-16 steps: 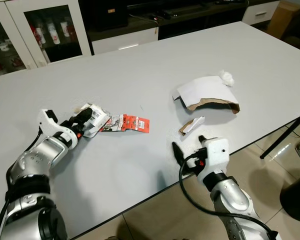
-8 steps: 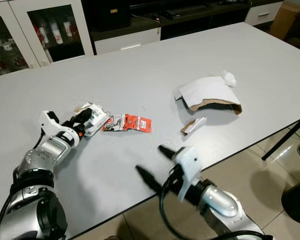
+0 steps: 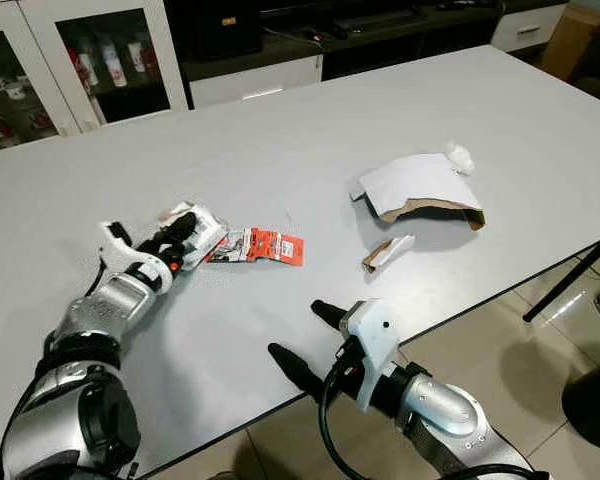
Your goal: Picking trash to rubbish bin
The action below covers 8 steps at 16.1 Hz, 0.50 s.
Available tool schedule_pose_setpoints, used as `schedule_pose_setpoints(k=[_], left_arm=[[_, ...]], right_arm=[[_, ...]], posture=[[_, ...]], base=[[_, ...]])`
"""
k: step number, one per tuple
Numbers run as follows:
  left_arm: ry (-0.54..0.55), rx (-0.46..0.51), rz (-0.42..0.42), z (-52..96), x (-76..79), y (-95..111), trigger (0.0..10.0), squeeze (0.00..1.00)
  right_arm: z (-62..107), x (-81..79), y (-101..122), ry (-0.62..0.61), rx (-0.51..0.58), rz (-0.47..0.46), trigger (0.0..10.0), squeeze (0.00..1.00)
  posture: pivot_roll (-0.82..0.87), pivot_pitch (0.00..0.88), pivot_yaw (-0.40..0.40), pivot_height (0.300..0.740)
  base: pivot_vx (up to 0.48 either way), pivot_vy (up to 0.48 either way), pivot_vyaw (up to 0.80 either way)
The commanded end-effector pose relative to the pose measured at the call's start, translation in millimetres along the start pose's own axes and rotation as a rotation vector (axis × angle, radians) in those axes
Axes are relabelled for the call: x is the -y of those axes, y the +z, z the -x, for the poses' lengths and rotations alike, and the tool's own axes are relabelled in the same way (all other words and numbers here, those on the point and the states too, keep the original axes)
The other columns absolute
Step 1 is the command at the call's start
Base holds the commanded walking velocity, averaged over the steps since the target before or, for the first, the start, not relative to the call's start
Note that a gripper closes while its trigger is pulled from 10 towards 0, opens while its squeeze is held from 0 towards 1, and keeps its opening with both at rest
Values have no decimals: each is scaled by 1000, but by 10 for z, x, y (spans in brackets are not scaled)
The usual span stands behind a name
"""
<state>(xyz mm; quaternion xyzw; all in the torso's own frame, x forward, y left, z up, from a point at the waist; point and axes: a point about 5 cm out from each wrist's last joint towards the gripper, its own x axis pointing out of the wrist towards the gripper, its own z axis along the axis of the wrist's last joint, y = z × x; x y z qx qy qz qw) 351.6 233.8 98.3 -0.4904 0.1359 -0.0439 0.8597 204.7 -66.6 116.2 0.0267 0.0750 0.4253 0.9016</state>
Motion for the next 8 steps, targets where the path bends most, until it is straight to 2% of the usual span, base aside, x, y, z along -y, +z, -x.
schedule_pose_setpoints(k=[1, 3, 6, 8], left_arm=[[2, -27, -17, -28, 7, -64, 3137, 0], [0, -18, -17, -42, 19, -61, 0, 0], [-17, 42, 11, -51, 34, 11, 0, 0], [-29, 43, 15, -52, 39, 14, 0, 0]], right_arm=[[13, -48, -1, 27, -6, -9, 10000, 0], [9, -47, -4, 27, -7, -9, 10000, 0], [12, -39, -11, 19, -13, -8, 10000, 0], [13, -35, -20, 16, -17, -7, 10000, 0]], posture=[[-58, 51, 34, 740], [-59, 50, 38, 740], [-64, 44, 46, 740], [-62, 43, 44, 740]], base=[[0, 0, 0], [0, 0, 0], [0, 0, 0], [0, 0, 0]])
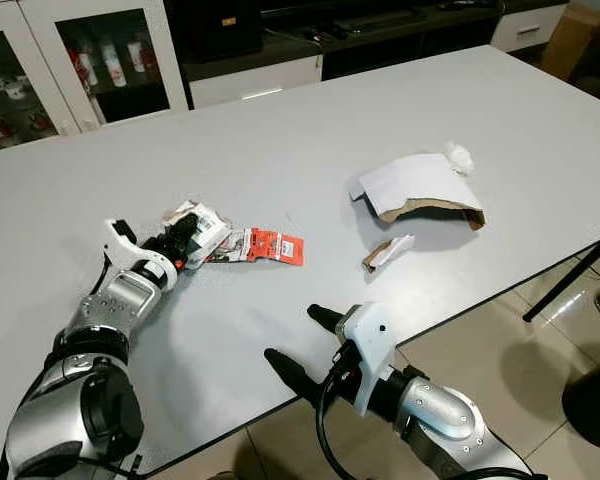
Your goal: Picking trash to rubbish bin
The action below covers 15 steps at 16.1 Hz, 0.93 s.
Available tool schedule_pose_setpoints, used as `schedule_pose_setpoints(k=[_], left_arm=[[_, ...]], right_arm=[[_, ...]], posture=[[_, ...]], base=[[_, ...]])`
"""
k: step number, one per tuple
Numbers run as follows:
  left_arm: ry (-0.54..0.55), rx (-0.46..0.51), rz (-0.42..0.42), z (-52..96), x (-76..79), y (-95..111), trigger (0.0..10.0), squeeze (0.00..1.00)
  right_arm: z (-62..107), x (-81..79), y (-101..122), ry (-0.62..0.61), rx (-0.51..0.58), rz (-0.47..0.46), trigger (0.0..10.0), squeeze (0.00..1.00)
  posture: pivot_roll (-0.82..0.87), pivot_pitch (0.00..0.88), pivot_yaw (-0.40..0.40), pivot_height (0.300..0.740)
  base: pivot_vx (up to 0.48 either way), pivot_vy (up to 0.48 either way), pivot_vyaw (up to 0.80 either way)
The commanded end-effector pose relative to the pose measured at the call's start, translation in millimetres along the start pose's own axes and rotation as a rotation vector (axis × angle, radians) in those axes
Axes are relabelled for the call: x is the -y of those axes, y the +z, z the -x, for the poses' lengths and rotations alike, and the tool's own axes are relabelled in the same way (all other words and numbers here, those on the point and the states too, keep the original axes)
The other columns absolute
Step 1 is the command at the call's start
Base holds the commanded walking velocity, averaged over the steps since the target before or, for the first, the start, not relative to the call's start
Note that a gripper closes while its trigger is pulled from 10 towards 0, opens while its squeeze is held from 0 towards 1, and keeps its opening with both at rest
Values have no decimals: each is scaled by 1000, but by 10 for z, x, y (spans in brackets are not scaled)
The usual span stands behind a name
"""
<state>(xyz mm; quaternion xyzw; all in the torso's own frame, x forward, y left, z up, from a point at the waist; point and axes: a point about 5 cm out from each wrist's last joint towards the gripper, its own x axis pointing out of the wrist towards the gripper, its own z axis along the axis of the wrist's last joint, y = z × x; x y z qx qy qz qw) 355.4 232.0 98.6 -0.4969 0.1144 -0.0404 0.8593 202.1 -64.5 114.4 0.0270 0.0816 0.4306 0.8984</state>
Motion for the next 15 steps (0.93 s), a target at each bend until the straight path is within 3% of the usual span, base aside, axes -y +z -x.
schedule_pose_setpoints(k=[1, 15], left_arm=[[-21, 5, 11, -10, 25, 17, 0, 0], [-107, 46, 103, 18, 43, 63, 0, 0]], right_arm=[[7, -5, -3, 7, -8, 3, 10000, 0], [-8, -11, -34, 19, -22, 6, 10000, 0]], posture=[[-59, 42, 42, 740], [-51, 32, 32, 740]], base=[[0, 0, 0], [0, 0, 0]])
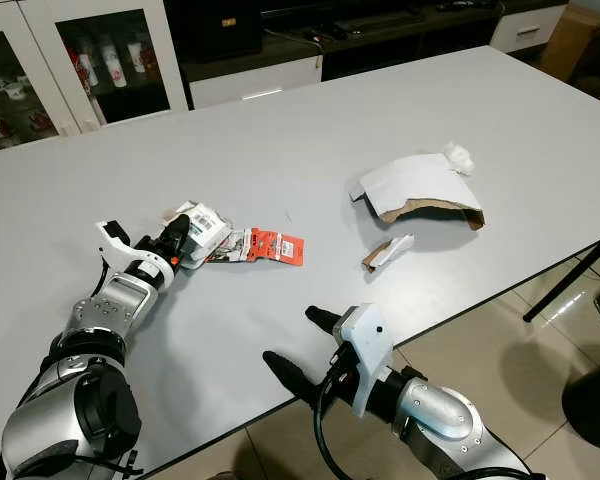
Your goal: Picking trash to rubbish bin
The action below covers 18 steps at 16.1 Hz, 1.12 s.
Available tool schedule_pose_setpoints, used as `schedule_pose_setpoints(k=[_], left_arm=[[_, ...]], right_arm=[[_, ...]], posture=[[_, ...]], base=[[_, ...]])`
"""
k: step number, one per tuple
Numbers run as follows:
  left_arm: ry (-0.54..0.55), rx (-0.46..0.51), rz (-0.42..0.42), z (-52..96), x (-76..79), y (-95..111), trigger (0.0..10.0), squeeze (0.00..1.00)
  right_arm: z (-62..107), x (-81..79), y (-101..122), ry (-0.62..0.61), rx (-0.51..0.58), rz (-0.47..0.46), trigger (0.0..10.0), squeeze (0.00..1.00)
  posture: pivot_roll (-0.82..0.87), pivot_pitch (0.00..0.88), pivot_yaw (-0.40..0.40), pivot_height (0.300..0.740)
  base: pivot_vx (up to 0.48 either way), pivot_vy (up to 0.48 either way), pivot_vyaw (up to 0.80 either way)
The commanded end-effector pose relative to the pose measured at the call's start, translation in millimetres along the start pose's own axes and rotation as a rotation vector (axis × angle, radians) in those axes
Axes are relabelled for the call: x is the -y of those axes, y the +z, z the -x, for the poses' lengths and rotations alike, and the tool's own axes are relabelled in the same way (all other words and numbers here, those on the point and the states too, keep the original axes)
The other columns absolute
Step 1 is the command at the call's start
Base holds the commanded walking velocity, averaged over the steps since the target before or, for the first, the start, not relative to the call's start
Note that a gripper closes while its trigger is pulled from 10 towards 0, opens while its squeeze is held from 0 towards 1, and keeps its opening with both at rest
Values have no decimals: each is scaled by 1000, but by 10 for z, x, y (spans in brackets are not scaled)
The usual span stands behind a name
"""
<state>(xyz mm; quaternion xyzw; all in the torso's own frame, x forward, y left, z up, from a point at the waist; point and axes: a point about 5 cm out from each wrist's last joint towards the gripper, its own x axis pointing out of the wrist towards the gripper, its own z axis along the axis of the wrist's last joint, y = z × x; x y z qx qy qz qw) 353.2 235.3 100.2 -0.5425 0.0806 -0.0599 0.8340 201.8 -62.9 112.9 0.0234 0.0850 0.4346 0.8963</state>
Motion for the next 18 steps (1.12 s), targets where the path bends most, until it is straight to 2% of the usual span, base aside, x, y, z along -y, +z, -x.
schedule_pose_setpoints(k=[1, 7, 9, 10, 12, 13, 14, 15, 16, 17, 18], left_arm=[[-32, 10, 10, -17, 52, 29, 0, 0], [-32, 1, 8, -10, 37, -2, 0, 0], [-76, 40, 23, -5, 110, 111, 0, 0], [-135, 88, -27, 21, 235, 266, 0, 0], [-178, 117, -113, 61, 360, 357, 0, 0], [-235, 167, -211, 152, 562, 467, 0, 0], [-274, 202, -281, 266, 736, 543, 0, 0], [-284, 221, -375, 384, 852, 578, 0, 0], [-276, 218, -445, 431, 872, 572, 0, 0], [-255, 199, -566, 514, 885, 539, 0, 0], [-228, 191, -615, 581, 874, 502, 0, 0]], right_arm=[[2, 1, -25, 13, -14, 3, 10000, 0], [-33, 16, -14, 28, -13, 16, 10000, 0], [-43, 48, 7, 4, 3, 20, 10000, 0], [-75, 105, 54, -38, 36, 27, 10000, 0], [-111, 167, 113, -79, 72, 45, 10000, 0], [-155, 279, 156, -151, 95, 59, 10000, 0], [-219, 430, 178, -235, 106, 51, 10000, 149], [-325, 595, 198, -307, 121, 14, 10000, 1000], [-377, 653, 203, -321, 122, 19, 10000, 1000], [-496, 757, 220, -336, 119, 33, 10000, 1000], [-595, 830, 240, -337, 118, 41, 10000, 1000]], posture=[[-51, 32, 32, 740], [-43, 17, 22, 740], [-42, 14, 23, 740], [-40, 11, 25, 740], [-37, 10, 24, 740], [-28, 13, 15, 740], [-17, 14, 3, 740], [-9, 15, -3, 740], [4, 18, -10, 740], [10, 21, -13, 740], [16, 25, -16, 740]], base=[[0, 0, 0], [0, 0, 0], [0, 0, 0], [0, 0, 0], [0, 0, 0], [0, 0, 0], [0, 0, 0], [0, 0, 0], [0, 0, 0], [0, 0, 0], [0, 0, 0]])
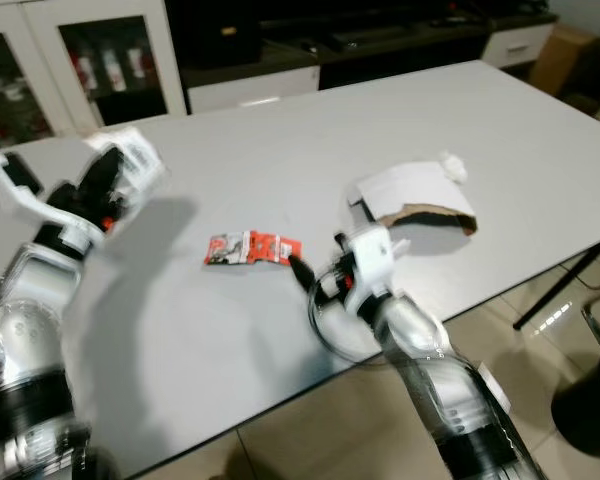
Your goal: Picking trash to rubbish bin
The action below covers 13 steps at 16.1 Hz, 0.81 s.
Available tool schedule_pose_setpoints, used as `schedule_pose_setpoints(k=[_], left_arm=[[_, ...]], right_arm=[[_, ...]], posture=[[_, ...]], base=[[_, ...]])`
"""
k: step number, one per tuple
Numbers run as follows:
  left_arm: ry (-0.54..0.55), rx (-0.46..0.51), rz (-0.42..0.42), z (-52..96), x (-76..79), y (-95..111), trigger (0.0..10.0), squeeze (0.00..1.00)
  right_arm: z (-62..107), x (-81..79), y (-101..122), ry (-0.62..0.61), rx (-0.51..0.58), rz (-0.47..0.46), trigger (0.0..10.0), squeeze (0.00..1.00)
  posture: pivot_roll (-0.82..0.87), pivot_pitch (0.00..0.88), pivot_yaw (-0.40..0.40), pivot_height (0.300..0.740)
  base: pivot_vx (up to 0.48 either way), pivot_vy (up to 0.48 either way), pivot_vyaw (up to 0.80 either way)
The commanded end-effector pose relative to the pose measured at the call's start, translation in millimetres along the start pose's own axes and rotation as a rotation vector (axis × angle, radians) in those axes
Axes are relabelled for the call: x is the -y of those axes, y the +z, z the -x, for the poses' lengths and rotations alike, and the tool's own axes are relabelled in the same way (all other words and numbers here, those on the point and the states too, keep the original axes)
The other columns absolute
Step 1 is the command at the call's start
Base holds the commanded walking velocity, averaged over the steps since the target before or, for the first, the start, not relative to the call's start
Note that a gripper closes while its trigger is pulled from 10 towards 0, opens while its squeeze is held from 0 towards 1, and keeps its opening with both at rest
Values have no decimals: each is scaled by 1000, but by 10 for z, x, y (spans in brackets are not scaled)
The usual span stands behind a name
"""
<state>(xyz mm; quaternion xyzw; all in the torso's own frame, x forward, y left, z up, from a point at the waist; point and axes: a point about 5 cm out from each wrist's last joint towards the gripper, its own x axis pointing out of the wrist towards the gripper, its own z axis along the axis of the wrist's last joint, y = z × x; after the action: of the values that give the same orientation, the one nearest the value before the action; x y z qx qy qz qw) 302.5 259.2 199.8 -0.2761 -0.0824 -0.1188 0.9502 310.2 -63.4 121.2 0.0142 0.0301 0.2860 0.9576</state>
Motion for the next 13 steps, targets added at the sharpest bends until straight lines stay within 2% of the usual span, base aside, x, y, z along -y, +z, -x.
schedule_pose_setpoints(k=[1, 3, 5, 6, 8, 11, 12, 13], left_arm=[[10, -21, -45, -5, 40, -4, 0, 0], [68, -101, -190, 146, 111, -112, 0, 0], [118, -137, -291, 256, 84, -189, 0, 0], [121, -153, -321, 294, 94, -222, 0, 0], [92, -165, -392, 370, 199, -290, 0, 0], [14, -115, -392, 376, 372, -297, 0, 0], [-27, -121, -412, 347, 440, -333, 0, 0], [-61, -119, -417, 326, 495, -349, 0, 0]], right_arm=[[-25, 21, -15, -4, 3, 14, 10000, 1000], [-299, 86, 44, 13, -12, 29, 10000, 1000], [-367, 190, 144, -33, 2, 87, 10000, 1000], [-371, 246, 153, -66, -5, 121, 10000, 1000], [-296, 460, 99, -225, -60, 192, 10000, 1000], [-165, 640, 5, -386, -96, 207, 10000, 1000], [-113, 701, -98, -457, -136, 191, 10000, 1000], [-85, 733, -156, -509, -154, 165, 10000, 0]], posture=[[20, 26, -19, 740], [40, 35, -34, 740], [47, 39, -46, 740], [50, 39, -52, 740], [49, 36, -56, 740], [49, 36, -56, 740], [36, 35, -46, 740], [36, 35, -46, 740]], base=[[0, 0, 0], [0, 0, 0], [0, 0, 0], [0, 0, 0], [0, 0, 0], [0, 0, 0], [0, 0, 0], [0, 0, 0]])
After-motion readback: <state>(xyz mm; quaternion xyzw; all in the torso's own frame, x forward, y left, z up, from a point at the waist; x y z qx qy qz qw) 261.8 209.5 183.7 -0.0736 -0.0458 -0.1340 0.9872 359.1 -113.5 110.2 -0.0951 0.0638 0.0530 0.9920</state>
